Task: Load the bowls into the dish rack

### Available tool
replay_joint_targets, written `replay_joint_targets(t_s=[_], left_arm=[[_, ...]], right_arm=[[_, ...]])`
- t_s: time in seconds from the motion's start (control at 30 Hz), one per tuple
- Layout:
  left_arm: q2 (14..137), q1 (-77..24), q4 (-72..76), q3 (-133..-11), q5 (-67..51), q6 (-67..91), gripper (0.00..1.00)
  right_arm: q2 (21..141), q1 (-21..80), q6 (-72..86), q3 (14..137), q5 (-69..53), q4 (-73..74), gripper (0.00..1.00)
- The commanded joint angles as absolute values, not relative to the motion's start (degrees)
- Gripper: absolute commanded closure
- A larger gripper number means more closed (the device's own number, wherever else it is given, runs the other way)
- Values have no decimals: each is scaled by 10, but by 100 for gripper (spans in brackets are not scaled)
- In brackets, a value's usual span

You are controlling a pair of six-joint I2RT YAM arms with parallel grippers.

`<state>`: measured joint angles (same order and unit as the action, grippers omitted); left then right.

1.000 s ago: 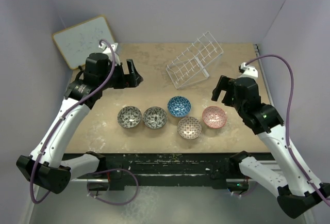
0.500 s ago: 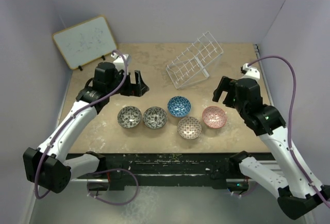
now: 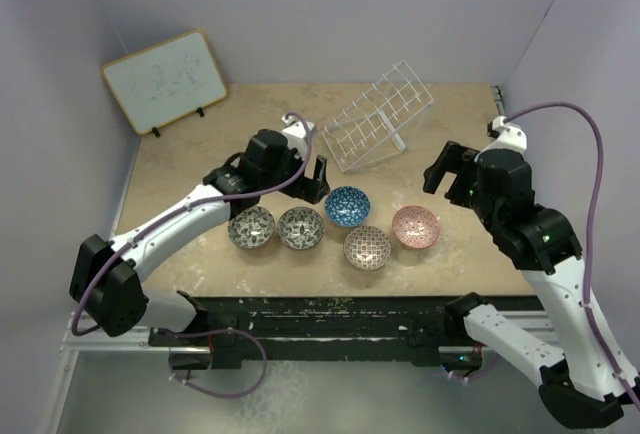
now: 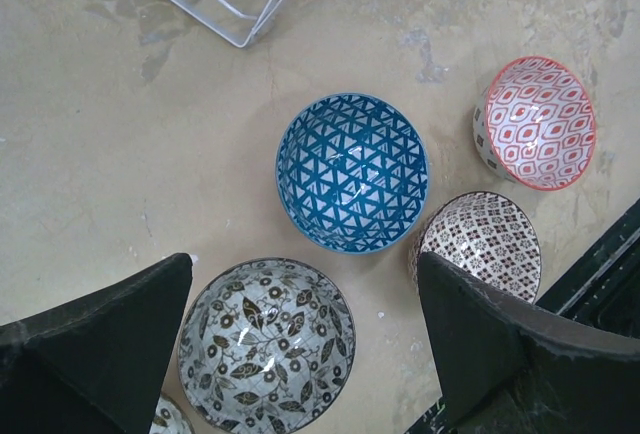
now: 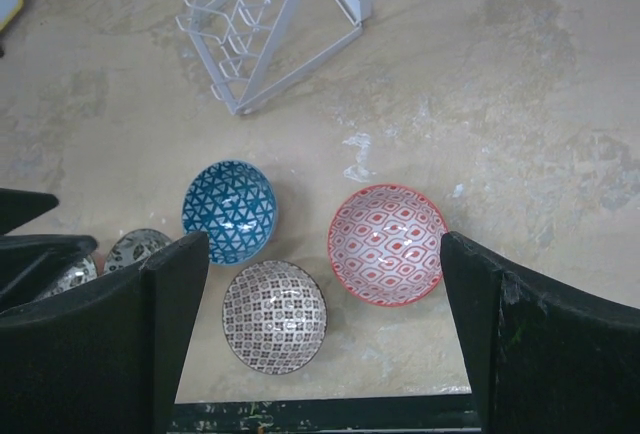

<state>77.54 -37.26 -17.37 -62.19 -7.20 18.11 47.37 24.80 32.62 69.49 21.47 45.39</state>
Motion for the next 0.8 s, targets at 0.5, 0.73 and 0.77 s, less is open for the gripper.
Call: replay_joint_targets(t_s=[0.5, 0.73, 0.77], left_arm=[[1016, -527, -139, -788, 54, 202, 12], [1097, -548, -163, -848, 94, 206, 14], [1104, -548, -163, -851, 99, 207, 14]], right_arm=[[474, 249, 314, 871, 183, 547, 0], [468, 249, 315, 869, 168, 545, 0], [466, 249, 315, 868, 167, 545, 0]])
